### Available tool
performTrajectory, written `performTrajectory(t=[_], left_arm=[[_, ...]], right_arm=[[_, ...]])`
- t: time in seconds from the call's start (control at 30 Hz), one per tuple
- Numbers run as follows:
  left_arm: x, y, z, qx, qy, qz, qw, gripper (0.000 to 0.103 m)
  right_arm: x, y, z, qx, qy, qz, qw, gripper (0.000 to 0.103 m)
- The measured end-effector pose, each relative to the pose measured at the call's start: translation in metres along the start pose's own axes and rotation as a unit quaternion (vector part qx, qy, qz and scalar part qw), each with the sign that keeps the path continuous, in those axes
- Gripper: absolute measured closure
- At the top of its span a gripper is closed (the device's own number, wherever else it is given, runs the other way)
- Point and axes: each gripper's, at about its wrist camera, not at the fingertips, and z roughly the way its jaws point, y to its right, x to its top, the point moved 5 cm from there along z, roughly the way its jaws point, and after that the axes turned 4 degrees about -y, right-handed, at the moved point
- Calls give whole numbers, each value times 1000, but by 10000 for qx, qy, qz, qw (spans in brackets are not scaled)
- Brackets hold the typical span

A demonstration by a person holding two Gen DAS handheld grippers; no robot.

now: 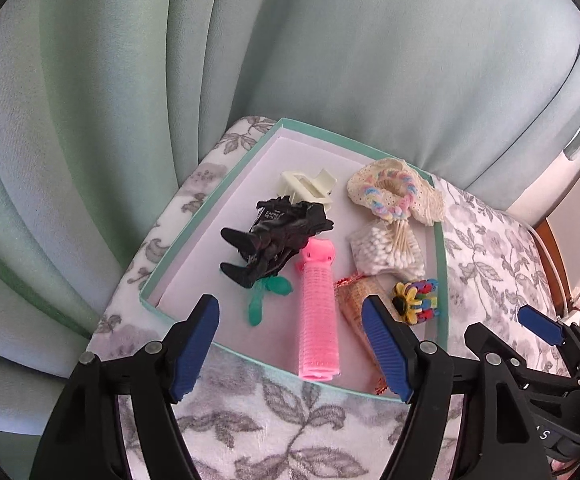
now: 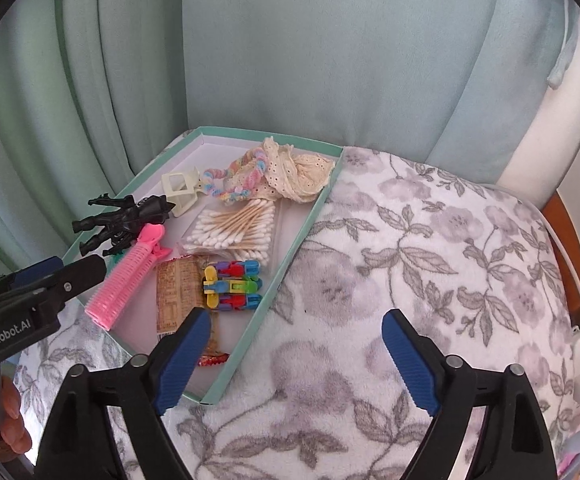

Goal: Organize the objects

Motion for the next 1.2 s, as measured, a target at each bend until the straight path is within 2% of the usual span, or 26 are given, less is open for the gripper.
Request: performTrajectory(t=[0.07,0.13,0.2,0.27,0.37,0.63,1.2], left_arm=[[-5,-2,-2,28,15,0,10000,13],[-10,-3,-5,48,43,16,10000,13],[-15,-4,-5,68,24,41,10000,13],[-20,-6,-6,91,37,69,9999,7],[-27,-8,-9,175,103,86,9998,6],[-51,-8,-10,238,-44,215,9995,6],[-100,27,2,203,-350,707,9967,6]], right_arm=[[-4,1,-2,-12,18,15,10000,6],[-8,2,-5,-21,34,24,10000,0],[-12,3,-7,-25,62,35,10000,0],[-16,3,-9,-42,74,46,10000,0],[-25,4,-11,-39,60,59,10000,0],[-51,12,-18,-109,-22,165,9998,0],[-109,52,-22,-301,-293,621,9972,0]])
